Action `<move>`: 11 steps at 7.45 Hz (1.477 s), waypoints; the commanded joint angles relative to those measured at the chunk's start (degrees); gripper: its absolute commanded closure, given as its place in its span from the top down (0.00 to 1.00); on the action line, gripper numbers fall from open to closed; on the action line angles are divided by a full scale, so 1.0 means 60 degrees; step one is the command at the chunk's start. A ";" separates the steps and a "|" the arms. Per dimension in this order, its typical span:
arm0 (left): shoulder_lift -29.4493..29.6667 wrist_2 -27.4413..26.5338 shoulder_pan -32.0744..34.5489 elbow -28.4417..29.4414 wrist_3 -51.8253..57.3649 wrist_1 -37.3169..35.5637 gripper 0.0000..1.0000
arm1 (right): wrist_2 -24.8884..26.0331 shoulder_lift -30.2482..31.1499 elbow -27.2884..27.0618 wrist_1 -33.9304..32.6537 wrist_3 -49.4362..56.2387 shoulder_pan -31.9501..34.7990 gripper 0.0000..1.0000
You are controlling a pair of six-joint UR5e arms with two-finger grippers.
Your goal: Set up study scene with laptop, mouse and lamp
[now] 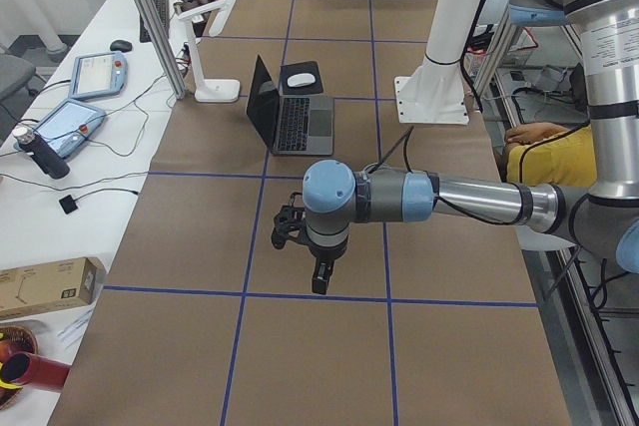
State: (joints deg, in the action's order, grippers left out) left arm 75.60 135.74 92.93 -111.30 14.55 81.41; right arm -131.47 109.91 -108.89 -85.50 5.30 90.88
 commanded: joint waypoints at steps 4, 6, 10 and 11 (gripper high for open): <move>-0.0047 0.0243 0.0112 0.0019 0.0007 -0.0003 1.00 | 0.0012 0.0050 0.0159 0.0143 0.0025 0.0000 1.00; -0.0120 0.0243 0.0112 -0.0054 0.0007 -0.0003 1.00 | -0.0046 0.0036 0.0292 0.0143 0.0010 -0.0014 1.00; -0.0120 0.0243 0.0112 -0.0054 0.0021 -0.0003 1.00 | -0.0047 0.0021 0.0292 0.0143 0.0010 -0.0014 1.00; -0.0120 0.0243 0.0112 -0.0054 0.0021 0.0011 1.00 | -0.0047 0.0021 0.0292 0.0143 0.0010 -0.0014 1.00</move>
State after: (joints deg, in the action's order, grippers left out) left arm 74.89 137.20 93.60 -111.62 14.65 81.41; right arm -131.75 110.04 -107.14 -84.64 5.36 90.79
